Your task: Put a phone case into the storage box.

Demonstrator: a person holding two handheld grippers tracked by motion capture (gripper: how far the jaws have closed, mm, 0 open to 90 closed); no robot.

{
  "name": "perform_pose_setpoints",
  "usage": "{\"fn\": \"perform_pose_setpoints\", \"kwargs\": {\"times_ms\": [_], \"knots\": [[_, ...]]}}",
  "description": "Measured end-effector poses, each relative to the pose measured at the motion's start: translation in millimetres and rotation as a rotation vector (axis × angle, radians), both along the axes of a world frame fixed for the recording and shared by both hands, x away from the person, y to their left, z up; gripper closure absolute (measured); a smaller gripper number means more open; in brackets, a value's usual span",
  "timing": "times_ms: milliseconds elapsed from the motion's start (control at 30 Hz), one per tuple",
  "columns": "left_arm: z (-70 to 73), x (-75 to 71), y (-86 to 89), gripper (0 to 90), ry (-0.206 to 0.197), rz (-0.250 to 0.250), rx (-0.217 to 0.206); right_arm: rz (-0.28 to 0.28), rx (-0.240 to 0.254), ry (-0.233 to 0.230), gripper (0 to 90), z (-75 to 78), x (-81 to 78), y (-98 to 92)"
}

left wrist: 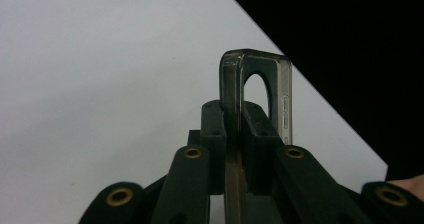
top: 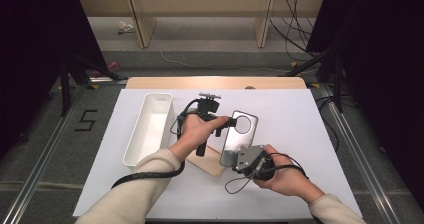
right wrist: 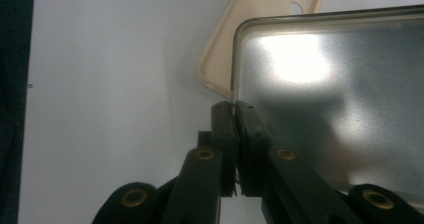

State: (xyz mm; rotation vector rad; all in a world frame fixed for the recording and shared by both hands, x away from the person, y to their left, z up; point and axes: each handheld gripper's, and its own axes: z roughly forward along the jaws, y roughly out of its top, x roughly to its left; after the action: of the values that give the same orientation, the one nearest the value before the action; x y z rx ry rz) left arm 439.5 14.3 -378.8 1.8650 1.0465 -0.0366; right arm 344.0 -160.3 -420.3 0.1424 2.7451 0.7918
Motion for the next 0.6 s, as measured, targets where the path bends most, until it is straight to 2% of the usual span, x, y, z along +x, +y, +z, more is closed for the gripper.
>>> {"fn": "perform_pose_setpoints", "kwargs": {"times_ms": [33,67,100,133,167,200,233,267,300,333,400,433,567,600], "knots": [[3.4,-3.1,-1.8,81.7,-0.044,-0.006,0.023,-0.018,0.006,0.004,85.3,-1.2,0.9,-0.8],[5.4,-4.9,-2.5,81.7,-0.071,-0.008,0.038,-0.018,0.006,0.004,85.3,-1.2,0.9,-0.8],[7.3,-6.4,-2.8,81.7,-0.102,-0.011,0.039,-0.031,0.016,-0.007,79.8,-1.3,2.2,-2.6],[10.8,-8.4,-1.9,81.7,-0.155,-0.002,0.043,-0.044,0.03,-0.01,75.8,-0.8,2.9,-3.9],[10.8,-8.4,-1.9,81.7,-0.155,-0.002,0.043,-0.054,0.046,-0.017,71.8,-0.1,3.8,-5.2],[12.2,-8.7,-0.8,81.7,-0.19,-0.001,0.056,-0.054,0.046,-0.017,71.8,-0.1,3.8,-5.2],[13.3,-9.0,0.6,81.6,-0.22,0.003,0.066,-0.081,0.078,-0.026,63.0,1.3,5.6,-8.3],[13.9,-8.5,2.5,81.6,-0.243,-0.002,0.073,-0.081,0.078,-0.026,63.0,1.3,5.6,-8.3],[14.0,-8.4,6.7,81.5,-0.275,-0.004,0.071,-0.137,0.122,-0.022,53.2,1.8,7.3,-12.1],[14.0,-8.4,6.7,81.5,-0.275,-0.004,0.071,-0.151,0.132,-0.019,50.5,1.8,8.1,-13.6],[14.3,-8.8,14.8,81.5,-0.312,0.001,0.069,-0.185,0.163,-0.023,44.3,2.0,10.3,-17.8],[14.3,-8.8,14.8,81.5,-0.312,0.001,0.069,-0.185,0.163,-0.023,44.3,2.0,10.3,-17.8],[15.2,-9.1,27.1,81.5,-0.356,0.023,0.054,-0.258,0.214,0.003,31.4,1.4,15.3,-26.6],[15.7,-9.4,29.9,81.5,-0.364,0.022,0.052,-0.258,0.214,0.003,31.4,1.4,15.3,-26.6]]}}
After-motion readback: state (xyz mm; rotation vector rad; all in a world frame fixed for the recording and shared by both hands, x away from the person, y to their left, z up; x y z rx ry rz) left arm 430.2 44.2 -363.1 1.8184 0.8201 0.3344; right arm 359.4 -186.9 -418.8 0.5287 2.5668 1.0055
